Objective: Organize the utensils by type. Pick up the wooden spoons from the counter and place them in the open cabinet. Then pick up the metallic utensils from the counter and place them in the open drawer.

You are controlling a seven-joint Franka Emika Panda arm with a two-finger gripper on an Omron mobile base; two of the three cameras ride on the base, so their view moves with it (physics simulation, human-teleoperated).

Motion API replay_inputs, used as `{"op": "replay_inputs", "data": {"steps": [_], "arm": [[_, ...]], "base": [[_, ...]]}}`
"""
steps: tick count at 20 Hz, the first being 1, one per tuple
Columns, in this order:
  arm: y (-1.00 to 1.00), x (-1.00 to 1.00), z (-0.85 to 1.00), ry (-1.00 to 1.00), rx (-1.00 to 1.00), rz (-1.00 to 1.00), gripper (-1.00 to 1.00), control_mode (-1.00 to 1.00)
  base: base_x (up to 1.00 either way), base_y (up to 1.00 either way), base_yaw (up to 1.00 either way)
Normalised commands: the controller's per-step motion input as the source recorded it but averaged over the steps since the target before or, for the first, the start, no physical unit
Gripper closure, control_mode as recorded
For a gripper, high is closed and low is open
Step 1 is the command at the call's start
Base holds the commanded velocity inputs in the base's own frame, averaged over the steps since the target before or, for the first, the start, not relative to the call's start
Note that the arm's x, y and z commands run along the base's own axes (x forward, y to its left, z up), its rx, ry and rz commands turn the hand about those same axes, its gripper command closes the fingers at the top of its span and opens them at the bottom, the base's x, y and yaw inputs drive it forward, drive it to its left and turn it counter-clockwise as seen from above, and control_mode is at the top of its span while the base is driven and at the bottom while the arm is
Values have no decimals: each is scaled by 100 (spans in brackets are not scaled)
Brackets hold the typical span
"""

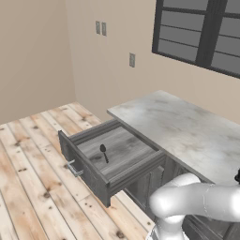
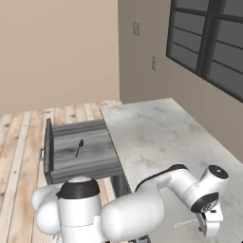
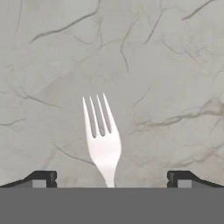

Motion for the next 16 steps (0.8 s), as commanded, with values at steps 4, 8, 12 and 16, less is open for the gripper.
{"op": "replay_inputs", "data": {"steps": [4,8,12,16], "arm": [[0,0,-19,0,5,-4,-100,-100],[3,0,-11,0,0,-4,-100,-100],[13,-1,-4,0,0,-5,-100,-100],[20,-5,-8,0,0,-6,-100,-100]], "base": [[0,0,0],[0,0,0],[0,0,0],[0,0,0]]}}
